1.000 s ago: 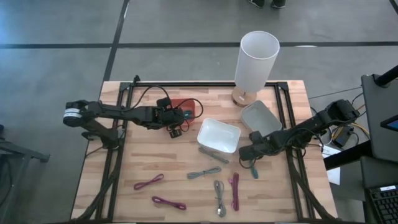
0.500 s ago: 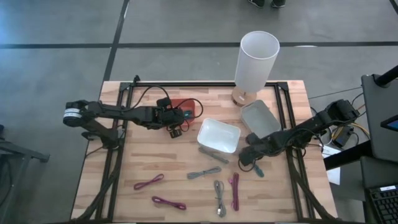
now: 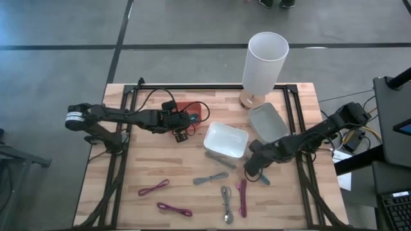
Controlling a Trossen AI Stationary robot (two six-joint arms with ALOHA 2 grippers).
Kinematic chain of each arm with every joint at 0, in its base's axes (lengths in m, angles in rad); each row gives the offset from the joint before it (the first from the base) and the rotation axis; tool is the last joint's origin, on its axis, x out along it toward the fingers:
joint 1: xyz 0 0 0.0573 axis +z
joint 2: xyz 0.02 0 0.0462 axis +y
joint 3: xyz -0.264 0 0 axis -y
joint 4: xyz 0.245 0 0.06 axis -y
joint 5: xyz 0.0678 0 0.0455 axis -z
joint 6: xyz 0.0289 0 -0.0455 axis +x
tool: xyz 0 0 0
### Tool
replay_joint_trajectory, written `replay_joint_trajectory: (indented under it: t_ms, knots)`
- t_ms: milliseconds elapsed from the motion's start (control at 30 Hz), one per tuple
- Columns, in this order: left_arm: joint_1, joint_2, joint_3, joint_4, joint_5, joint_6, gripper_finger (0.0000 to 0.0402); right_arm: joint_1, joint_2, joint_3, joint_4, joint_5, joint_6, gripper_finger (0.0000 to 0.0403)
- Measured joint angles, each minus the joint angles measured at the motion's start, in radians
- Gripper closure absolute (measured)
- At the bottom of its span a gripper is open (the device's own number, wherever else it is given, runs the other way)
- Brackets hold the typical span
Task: Pick & Place USB Port
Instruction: Put the blue charger cable into the orange bin
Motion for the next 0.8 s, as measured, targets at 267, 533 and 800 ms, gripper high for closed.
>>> replay_joint_trajectory:
  t_ms: [267,533,800]
  knots:
    - [-0.005,0.0,0.0,0.045,0.049,0.013,0.0293,0.035,0.0,0.119,0.004,0.141,-0.352,0.0369]
    - [-0.071,0.0,0.0,0.171,0.135,0.129,0.0293,0.036,-0.001,0.242,0.006,0.447,-0.676,0.0369]
    - [-0.153,0.0,0.0,0.259,0.136,0.171,0.0293,0.031,-0.002,0.307,0.022,0.499,-0.866,0.0369]
